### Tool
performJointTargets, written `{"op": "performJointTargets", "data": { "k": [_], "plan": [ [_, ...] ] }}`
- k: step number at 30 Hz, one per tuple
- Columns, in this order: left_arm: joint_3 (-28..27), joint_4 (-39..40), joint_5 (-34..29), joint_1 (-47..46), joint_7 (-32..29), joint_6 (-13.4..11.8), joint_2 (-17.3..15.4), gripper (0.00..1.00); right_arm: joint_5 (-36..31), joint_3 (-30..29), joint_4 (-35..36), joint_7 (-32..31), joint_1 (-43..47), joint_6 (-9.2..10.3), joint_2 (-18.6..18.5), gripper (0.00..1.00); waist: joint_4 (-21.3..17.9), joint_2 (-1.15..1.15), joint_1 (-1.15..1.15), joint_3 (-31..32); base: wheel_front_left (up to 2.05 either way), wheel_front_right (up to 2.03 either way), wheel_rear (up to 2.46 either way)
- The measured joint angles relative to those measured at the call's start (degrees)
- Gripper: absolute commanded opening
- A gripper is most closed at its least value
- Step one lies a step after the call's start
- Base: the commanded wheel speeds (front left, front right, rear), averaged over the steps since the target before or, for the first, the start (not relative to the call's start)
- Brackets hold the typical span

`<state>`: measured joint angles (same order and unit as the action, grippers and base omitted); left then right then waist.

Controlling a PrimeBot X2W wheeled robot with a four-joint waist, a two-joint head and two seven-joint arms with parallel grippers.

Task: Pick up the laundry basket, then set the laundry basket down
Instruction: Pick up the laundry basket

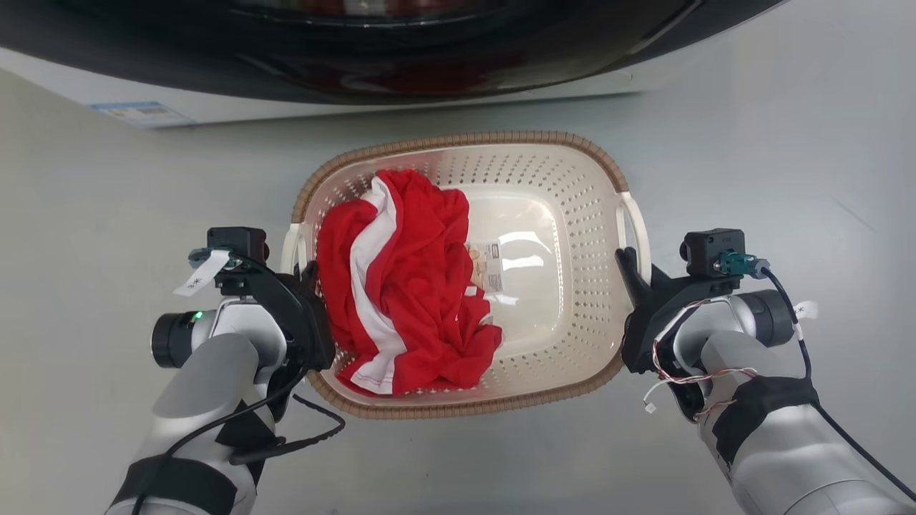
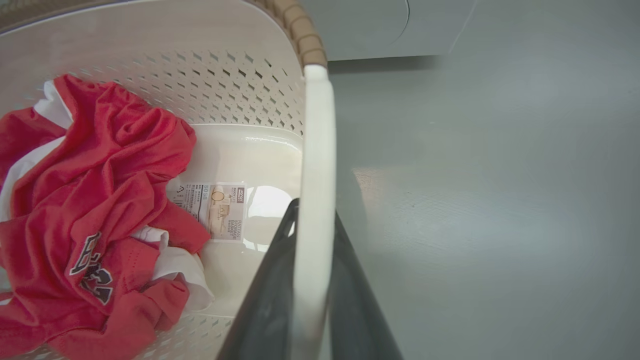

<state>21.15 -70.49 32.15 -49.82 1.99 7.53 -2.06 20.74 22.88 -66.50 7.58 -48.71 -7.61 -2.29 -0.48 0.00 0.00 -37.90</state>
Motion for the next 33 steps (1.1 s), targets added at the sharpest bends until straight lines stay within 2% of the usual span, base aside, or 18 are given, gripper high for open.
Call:
{"op": "performJointTargets", "data": {
  "k": [19, 33],
  "plan": [
    [0.2, -2.0, 3.5, 7.6, -5.0, 0.0, 1.3, 0.0, 6.9, 1.2, -4.2, -8.2, 6.5, -0.25, 0.9, 0.0, -0.8, 0.0, -0.01, 12.9, 0.0, 0.0, 0.0],
    [1.2, -2.6, 6.2, 13.4, -9.8, 0.0, 1.4, 0.0, 11.9, 4.3, -3.4, -15.4, 11.6, -0.23, 0.9, 0.0, -0.9, 0.0, -0.01, 23.0, 0.0, 0.0, 0.0]
  ]
}}
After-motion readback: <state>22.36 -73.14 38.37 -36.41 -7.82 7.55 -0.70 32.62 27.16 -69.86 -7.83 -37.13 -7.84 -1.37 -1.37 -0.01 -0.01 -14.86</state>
